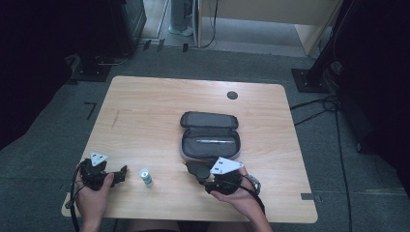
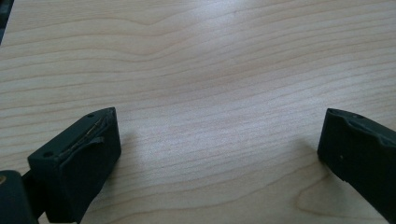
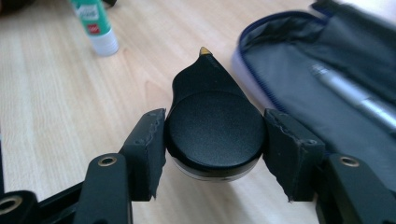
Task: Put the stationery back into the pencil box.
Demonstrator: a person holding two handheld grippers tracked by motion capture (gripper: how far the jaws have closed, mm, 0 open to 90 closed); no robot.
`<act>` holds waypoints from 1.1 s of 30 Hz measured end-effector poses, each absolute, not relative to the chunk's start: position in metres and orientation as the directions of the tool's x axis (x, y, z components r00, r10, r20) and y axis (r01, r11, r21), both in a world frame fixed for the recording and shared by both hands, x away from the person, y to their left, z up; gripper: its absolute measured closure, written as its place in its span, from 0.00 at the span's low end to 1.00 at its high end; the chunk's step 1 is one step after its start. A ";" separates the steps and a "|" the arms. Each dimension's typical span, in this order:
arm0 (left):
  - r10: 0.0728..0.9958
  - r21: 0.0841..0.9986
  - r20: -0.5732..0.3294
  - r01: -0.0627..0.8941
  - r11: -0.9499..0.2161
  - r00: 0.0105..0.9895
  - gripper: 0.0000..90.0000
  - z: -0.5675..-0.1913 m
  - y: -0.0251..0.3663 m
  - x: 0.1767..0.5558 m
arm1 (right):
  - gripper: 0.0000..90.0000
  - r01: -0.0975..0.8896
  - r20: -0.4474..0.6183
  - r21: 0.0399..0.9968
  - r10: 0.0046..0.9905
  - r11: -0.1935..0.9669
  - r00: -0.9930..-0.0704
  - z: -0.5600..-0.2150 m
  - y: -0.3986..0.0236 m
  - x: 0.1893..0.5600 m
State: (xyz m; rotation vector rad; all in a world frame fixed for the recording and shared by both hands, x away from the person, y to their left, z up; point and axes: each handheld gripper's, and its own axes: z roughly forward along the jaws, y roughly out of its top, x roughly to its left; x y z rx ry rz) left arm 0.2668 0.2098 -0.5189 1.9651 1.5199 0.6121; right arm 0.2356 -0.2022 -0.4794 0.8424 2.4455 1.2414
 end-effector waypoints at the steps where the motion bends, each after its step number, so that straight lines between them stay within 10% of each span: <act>1: 0.969 0.683 0.010 0.705 -0.188 0.248 0.00 -0.519 0.210 0.267 | 0.46 0.374 0.017 0.806 0.614 0.459 -0.789 -0.476 -0.205 0.238; 33: 0.969 0.684 0.010 0.705 -0.188 0.248 0.00 -0.519 0.210 0.267 | 0.46 0.543 0.029 0.737 0.783 0.403 -0.621 -0.478 -0.247 0.330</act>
